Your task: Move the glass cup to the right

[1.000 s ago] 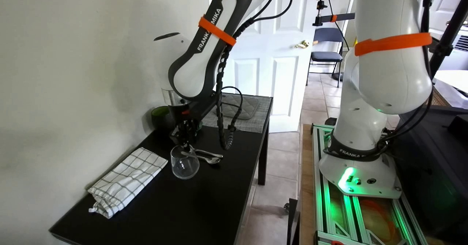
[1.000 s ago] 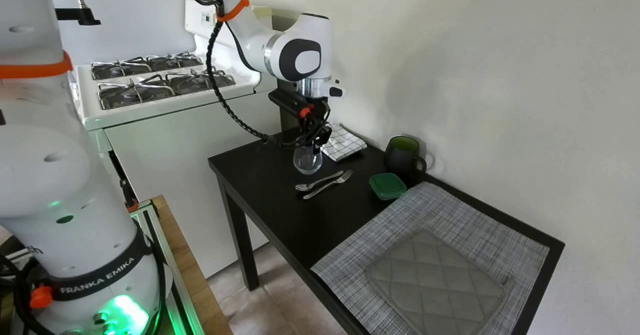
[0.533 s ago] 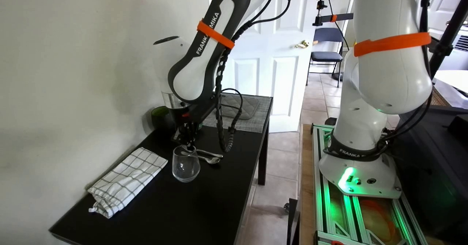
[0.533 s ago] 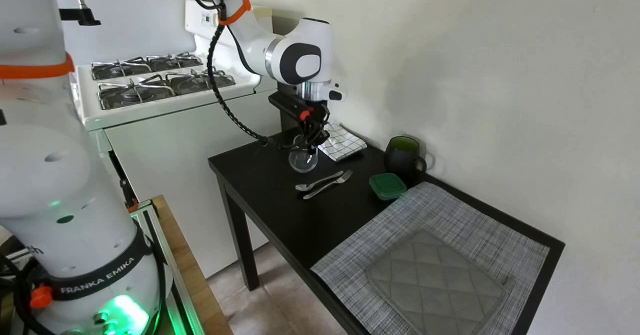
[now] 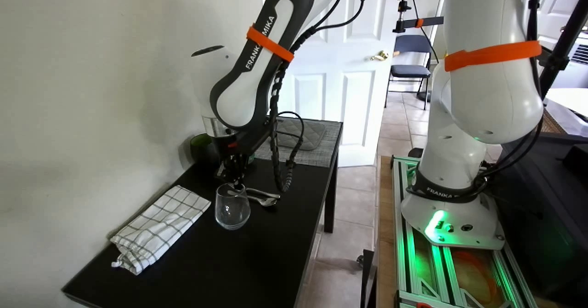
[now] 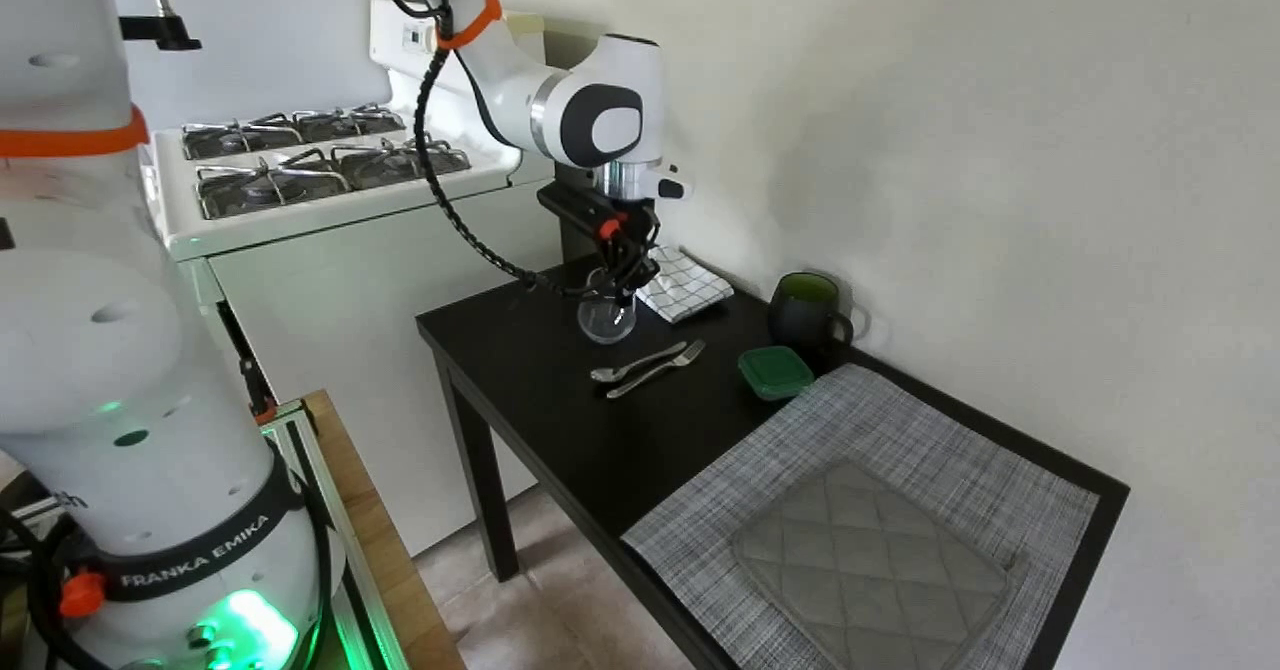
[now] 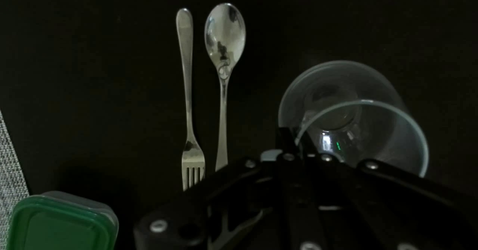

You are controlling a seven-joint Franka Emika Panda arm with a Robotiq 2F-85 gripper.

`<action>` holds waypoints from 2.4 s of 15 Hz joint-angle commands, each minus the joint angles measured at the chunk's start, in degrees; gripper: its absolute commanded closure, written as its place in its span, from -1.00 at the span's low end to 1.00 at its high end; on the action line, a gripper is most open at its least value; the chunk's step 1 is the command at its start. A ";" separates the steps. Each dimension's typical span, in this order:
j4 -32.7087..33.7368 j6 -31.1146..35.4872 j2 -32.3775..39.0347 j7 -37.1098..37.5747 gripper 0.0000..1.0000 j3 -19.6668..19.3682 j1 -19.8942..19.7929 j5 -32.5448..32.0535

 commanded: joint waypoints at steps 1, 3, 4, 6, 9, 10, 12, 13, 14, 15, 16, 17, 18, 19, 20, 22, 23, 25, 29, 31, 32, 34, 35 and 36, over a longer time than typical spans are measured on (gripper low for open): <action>0.15 -0.77 -1.66 1.35 0.98 -0.70 0.95 -2.06; 0.06 -1.91 -3.14 1.17 0.98 -1.00 0.80 -3.05; 0.00 -2.38 -3.78 1.21 0.98 -1.25 0.68 -3.85; -0.10 -4.54 -5.17 1.05 0.98 -1.91 0.22 -5.45; -0.07 -8.54 -6.88 1.34 0.98 -3.42 -0.67 -9.57; 0.03 -9.30 -7.11 1.37 0.98 -3.98 -1.17 -10.87; 0.20 -10.31 -7.56 1.30 0.98 -4.86 -2.19 -12.65; 0.23 -10.53 -7.81 1.42 0.98 -5.29 -2.68 -13.56; 0.17 -10.64 -7.95 1.45 0.98 -5.69 -3.13 -14.33; 0.06 -10.66 -7.98 1.63 0.98 -6.18 -3.71 -15.33; -0.02 -10.46 -7.85 1.66 0.98 -6.65 -4.26 -16.18; -0.17 -10.31 -7.91 1.81 0.98 -7.18 -4.78 -17.19; -0.31 -10.12 -7.89 1.94 0.98 -7.60 -5.24 -17.90; -0.44 -9.99 -7.81 1.69 0.98 -7.99 -5.70 -18.47; -0.53 -9.63 -7.59 1.47 0.98 -8.31 -6.08 -18.89; -0.77 -8.57 -7.15 1.53 0.98 -8.85 -6.76 -19.49; -0.92 -8.49 -6.99 1.54 0.98 -9.01 -6.98 -19.47; -1.41 -8.08 -6.37 1.42 0.98 -9.11 -7.27 -19.33; -2.31 -7.19 -5.23 1.19 0.98 -9.25 -7.46 -18.69; -2.36 -6.33 -4.47 1.47 0.98 -9.48 -7.53 -18.98; -2.39 -6.06 -4.22 1.25 0.98 -9.47 -7.54 -18.64; -2.44 -4.49 -3.62 1.55 0.98 -9.60 -7.41 -18.71; -2.46 -3.69 -3.33 1.73 0.98 -9.69 -7.34 -18.72; -2.45 -3.04 -3.05 1.84 0.98 -9.74 -7.29 -18.64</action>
